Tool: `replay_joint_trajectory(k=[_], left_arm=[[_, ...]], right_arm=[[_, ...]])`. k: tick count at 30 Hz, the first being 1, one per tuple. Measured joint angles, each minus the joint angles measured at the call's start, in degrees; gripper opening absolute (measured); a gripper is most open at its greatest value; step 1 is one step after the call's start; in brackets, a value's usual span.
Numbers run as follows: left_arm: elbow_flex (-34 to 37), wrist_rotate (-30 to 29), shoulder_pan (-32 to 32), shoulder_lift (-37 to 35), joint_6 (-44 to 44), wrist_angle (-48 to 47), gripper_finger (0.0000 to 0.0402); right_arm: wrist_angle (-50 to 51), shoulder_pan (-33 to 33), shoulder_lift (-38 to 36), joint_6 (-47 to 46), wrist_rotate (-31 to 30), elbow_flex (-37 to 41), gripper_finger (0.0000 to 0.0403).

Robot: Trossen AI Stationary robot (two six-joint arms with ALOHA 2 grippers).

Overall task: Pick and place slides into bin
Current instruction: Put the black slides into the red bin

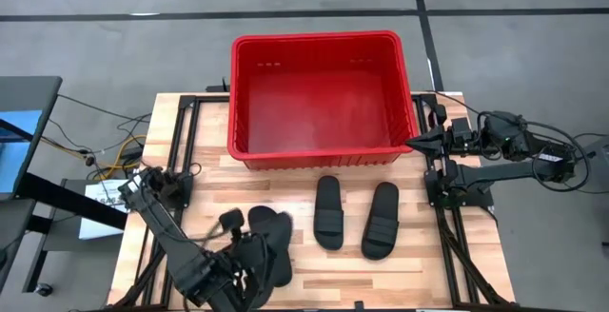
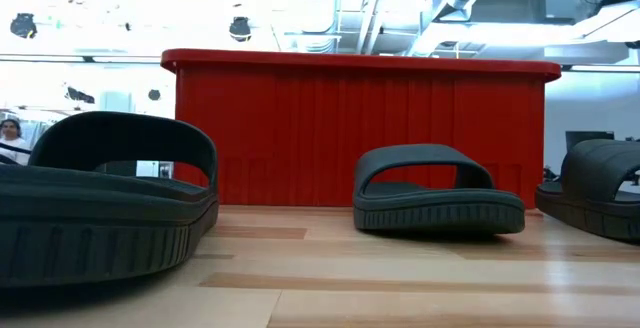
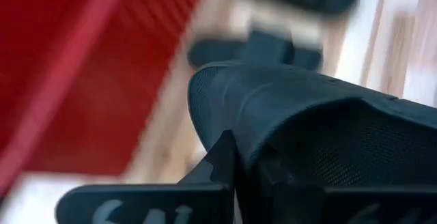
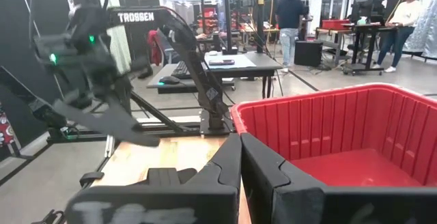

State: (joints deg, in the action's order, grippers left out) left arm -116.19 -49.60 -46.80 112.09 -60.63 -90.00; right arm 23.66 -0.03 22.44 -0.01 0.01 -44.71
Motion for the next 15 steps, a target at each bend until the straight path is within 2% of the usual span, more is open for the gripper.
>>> replay_joint_trajectory(k=[8,11,15], left_arm=[[-14.83,-21.37,3.92,0.0,17.58,-0.04,0.0001],[-18.96,-25.18,6.88,-0.18,27.29,0.42,0.0],[-17.5,-27.5,12.78,-3.68,36.63,2.82,0.0]], right_arm=[[0.0,0.01,0.0,0.0,0.0,0.0,0.0],[0.0,0.01,0.0,0.0,0.02,0.0,0.0],[0.02,0.0,0.0,0.0,0.0,0.0,0.0]])
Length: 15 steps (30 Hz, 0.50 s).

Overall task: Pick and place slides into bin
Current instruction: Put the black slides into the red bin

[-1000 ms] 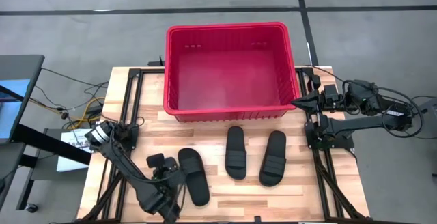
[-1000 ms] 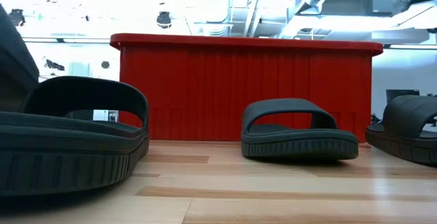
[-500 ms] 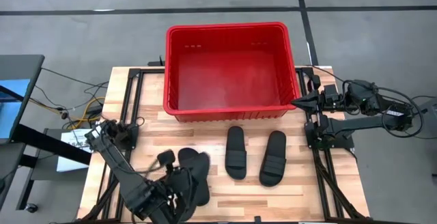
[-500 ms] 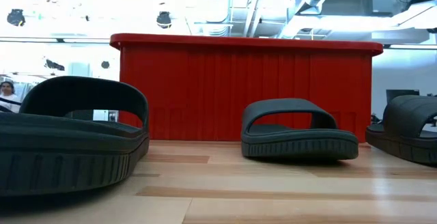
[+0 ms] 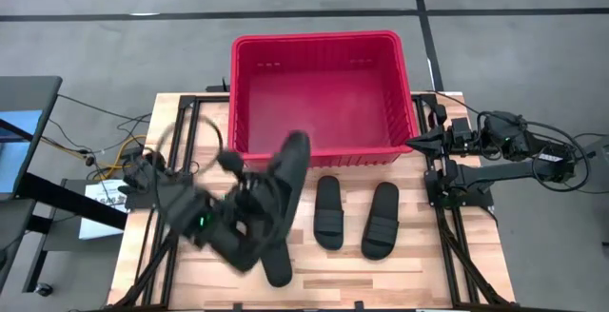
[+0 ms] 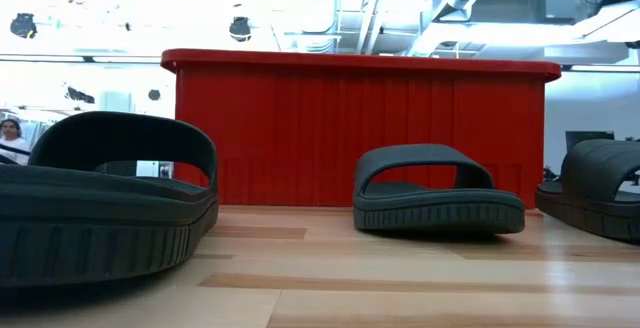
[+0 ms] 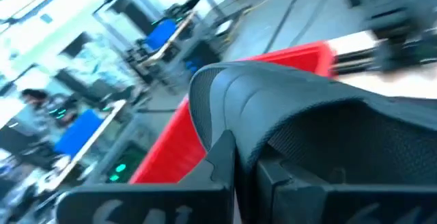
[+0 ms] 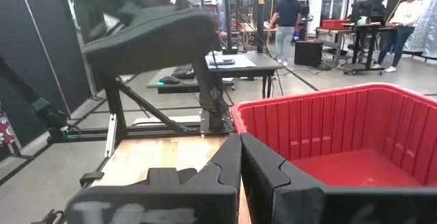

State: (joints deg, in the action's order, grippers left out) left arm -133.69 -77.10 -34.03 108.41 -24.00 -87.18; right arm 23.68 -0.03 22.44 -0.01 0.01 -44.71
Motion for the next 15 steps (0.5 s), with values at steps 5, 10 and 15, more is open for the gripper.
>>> replay_joint_trajectory(k=[5,10,15], left_arm=[[-0.02,0.07,9.51,-2.97,4.46,-0.45,0.0],[-0.02,2.76,19.56,-4.63,12.06,-0.41,0.0],[0.0,10.18,31.29,-4.5,20.98,1.08,0.0001]], right_arm=[[0.07,0.02,-0.02,0.0,0.05,0.01,0.0],[0.09,0.0,-0.02,0.0,0.02,0.0,0.0],[0.09,0.02,-0.01,0.0,0.03,0.02,0.0]])
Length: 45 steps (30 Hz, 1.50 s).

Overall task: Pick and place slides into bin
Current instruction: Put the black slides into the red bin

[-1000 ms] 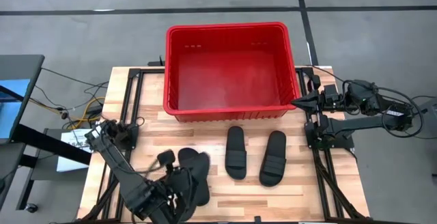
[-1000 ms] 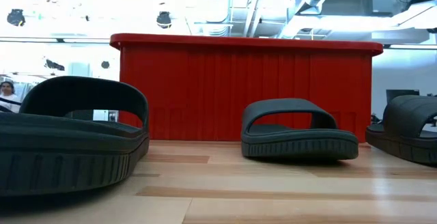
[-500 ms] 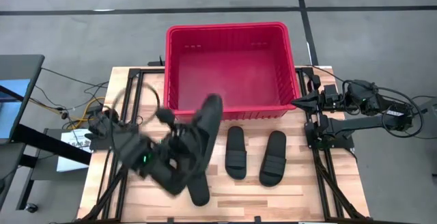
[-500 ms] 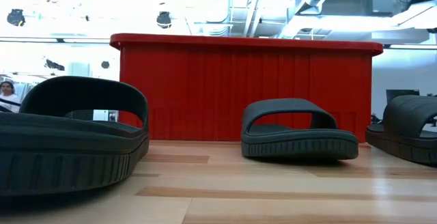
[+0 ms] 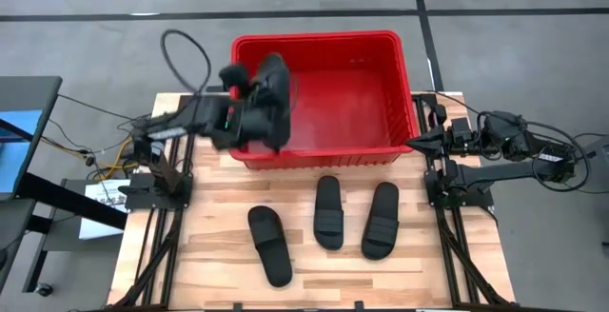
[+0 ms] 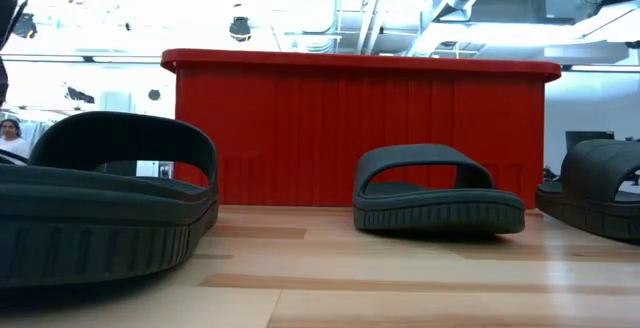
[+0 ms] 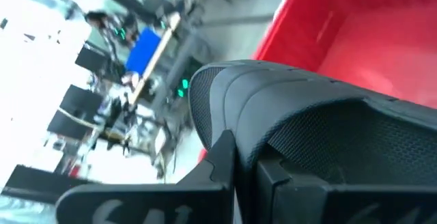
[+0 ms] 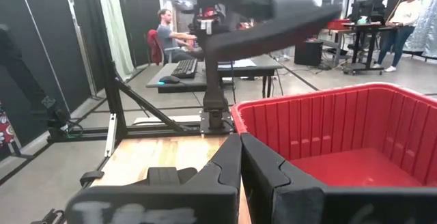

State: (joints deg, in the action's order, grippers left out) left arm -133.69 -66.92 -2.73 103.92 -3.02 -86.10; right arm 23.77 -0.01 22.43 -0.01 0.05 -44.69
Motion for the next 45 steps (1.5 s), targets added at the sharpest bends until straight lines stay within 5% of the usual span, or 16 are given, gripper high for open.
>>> replay_joint_trajectory(k=[7,19,45], left_arm=[[1.92,20.53,16.17,0.43,20.99,17.76,0.0001],[1.88,36.7,35.72,3.57,33.21,21.87,0.0001],[1.9,34.53,35.33,19.96,26.68,7.38,0.0]], right_arm=[[0.0,0.0,0.01,0.0,-0.01,-0.01,0.0],[0.0,-0.02,-0.01,0.0,-0.03,0.0,0.0],[0.0,-0.02,-0.01,0.0,-0.03,0.0,0.0]])
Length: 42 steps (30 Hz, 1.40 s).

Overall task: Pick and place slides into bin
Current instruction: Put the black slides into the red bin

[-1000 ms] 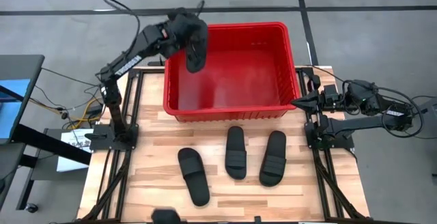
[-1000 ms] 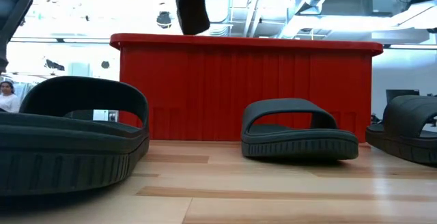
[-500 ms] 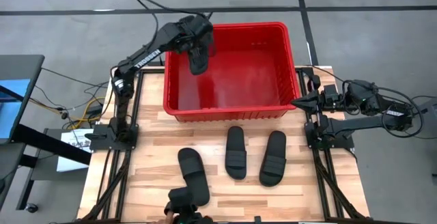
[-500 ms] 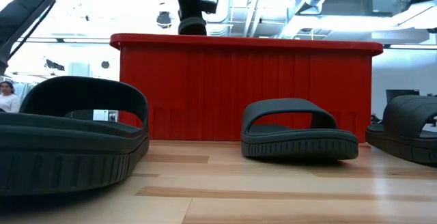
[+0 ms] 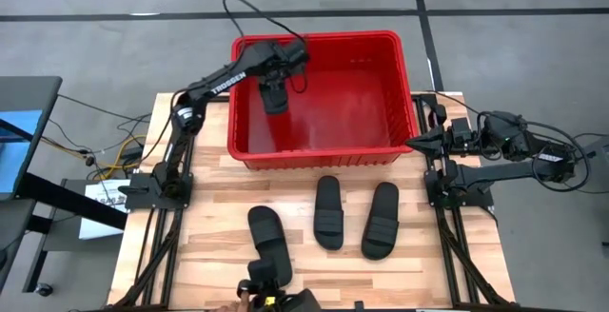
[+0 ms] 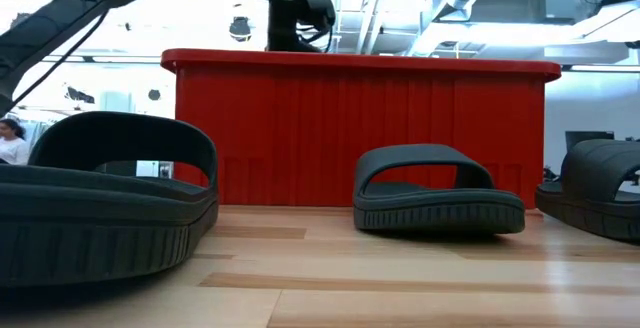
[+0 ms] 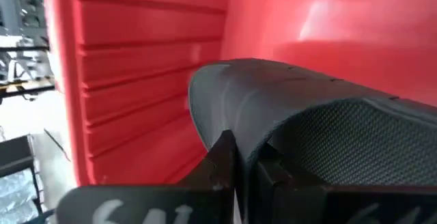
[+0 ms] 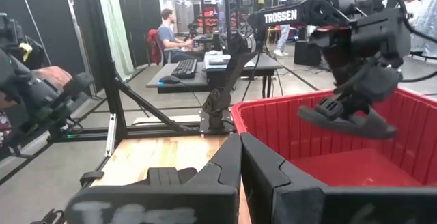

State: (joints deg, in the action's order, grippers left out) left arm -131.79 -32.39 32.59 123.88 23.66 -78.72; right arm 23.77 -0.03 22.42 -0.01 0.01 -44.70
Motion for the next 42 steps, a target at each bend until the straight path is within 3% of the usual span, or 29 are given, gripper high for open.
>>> replay_joint_trajectory(k=[3,8,14,20,31,42], left_arm=[[1.34,-0.32,-0.2,-0.18,-1.19,-1.31,0.0],[11.25,-1.31,-0.67,-4.52,-1.14,0.43,0.0],[27.33,0.41,-1.8,-15.57,2.22,14.75,0.0],[36.6,0.17,-3.32,-22.79,4.94,29.18,0.0],[51.73,-0.25,-5.02,-24.18,9.81,42.83,0.0],[59.27,-2.24,-1.27,-24.18,13.29,55.66,0.0]], right_arm=[[0.0,0.02,0.02,0.0,0.0,-0.01,0.0],[0.02,0.02,0.0,0.0,0.02,0.0,0.0],[0.0,0.01,0.01,0.0,0.01,-0.01,0.0],[0.0,0.02,0.01,0.0,0.02,0.0,0.0],[0.01,0.0,0.01,0.0,0.01,-0.01,0.0],[0.0,0.01,0.01,0.0,0.0,-0.01,0.0]])
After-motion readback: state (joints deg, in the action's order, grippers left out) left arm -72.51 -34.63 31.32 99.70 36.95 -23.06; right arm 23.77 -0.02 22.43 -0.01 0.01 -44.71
